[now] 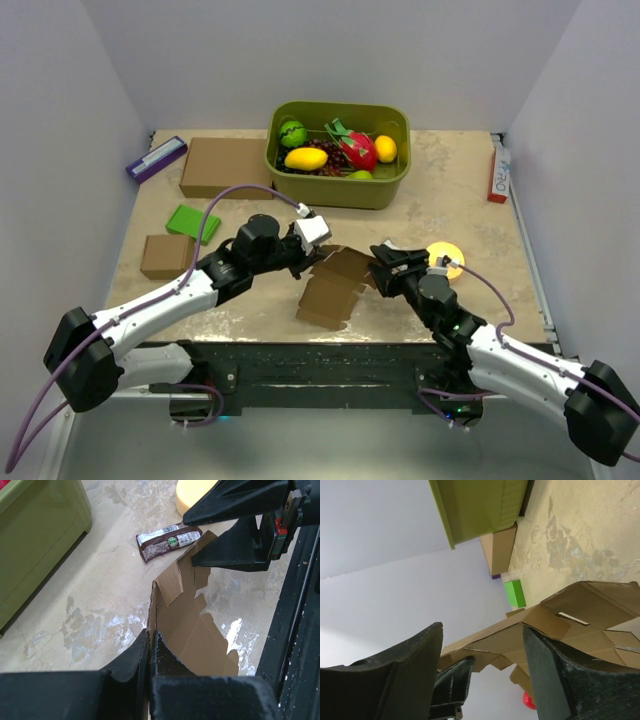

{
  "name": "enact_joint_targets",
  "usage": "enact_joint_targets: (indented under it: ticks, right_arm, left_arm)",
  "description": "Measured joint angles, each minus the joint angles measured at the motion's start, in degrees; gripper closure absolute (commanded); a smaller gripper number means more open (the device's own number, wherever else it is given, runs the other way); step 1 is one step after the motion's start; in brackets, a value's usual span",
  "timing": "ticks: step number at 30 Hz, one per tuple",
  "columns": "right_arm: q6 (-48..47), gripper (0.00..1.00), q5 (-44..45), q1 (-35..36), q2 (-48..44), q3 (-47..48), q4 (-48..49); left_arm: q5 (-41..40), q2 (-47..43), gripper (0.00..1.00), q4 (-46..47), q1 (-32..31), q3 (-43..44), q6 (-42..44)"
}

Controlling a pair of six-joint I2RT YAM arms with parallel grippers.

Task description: Fold the paper box

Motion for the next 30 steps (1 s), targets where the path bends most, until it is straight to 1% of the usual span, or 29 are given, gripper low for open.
enact_joint_targets:
  ticks: [2,7,11,13,14,16,17,19,20,22,26,27,28,29,30]
  right_arm:
    - [-0.37,0.44,0.02,0.0,0.72,0.0,0.02]
    - [-1.27,0.53,0.04,0.0,2.49,0.0,0.11]
    - [-1.88,0.68,0.07,0.0,3.63,0.0,0.74]
    - [-2.03,0.7,0.07,0.0,4.28,0.0,1.4]
    - [-2.01,0.74,0.09,0.0,4.5,0.0,1.68]
    - [-1.99,0.77,0.28,0.0,5.03,0.0,2.23]
    - [-1.97,0.82,0.55,0.0,5.27,0.0,2.6]
    - [-1.9,0.87,1.03,0.0,5.84,-0.02,3.32]
    - [-1.86,0.93,1.16,0.0,6.19,-0.02,3.72]
    - [-1.75,1.0,1.49,0.0,6.75,-0.09,4.72]
    - [-1.62,1.0,2.4,0.0,7.91,-0.2,6.12]
    - [-1.64,1.0,2.69,-0.02,8.15,-0.2,6.12]
    - [-1.64,1.0,2.95,-0.02,8.48,-0.28,6.14]
    - [-1.64,1.0,3.04,-0.02,8.72,-0.39,6.12]
    - [-1.62,1.0,3.28,-0.02,9.01,-0.59,6.1]
  left_arm:
    - [0.0,-0.04,1.0,0.0,-0.09,0.0,0.0]
    - [0.09,-0.15,1.0,0.04,-0.33,-0.09,-0.02]
    - [0.11,-0.15,1.0,0.02,-0.33,-0.52,-0.02]
    - [0.13,-0.15,1.0,-0.04,-0.33,-0.7,-0.04]
    - [0.15,-0.15,1.0,-0.04,-0.33,-0.72,-0.07]
    - [0.33,-0.15,1.0,-0.02,-0.33,-0.72,-0.09]
    - [0.46,-0.15,1.0,-0.02,-0.33,-0.72,-0.11]
    - [0.94,-0.15,1.0,0.09,-0.33,-0.72,-0.33]
    - [1.09,-0.15,1.0,0.13,-0.33,-0.72,-0.42]
    - [1.49,-0.13,1.0,0.31,-0.33,-0.72,-0.5]
    - [1.64,0.46,1.0,0.85,-0.37,-0.72,-0.66]
    - [1.38,0.87,0.98,1.05,-0.48,-0.72,-0.72]
    - [1.03,1.4,0.91,1.16,-0.57,-0.72,-1.09]
    - [0.57,1.88,0.74,1.25,-0.57,-0.7,-1.64]
    - [-0.2,2.62,0.66,1.14,-0.59,-0.46,-2.16]
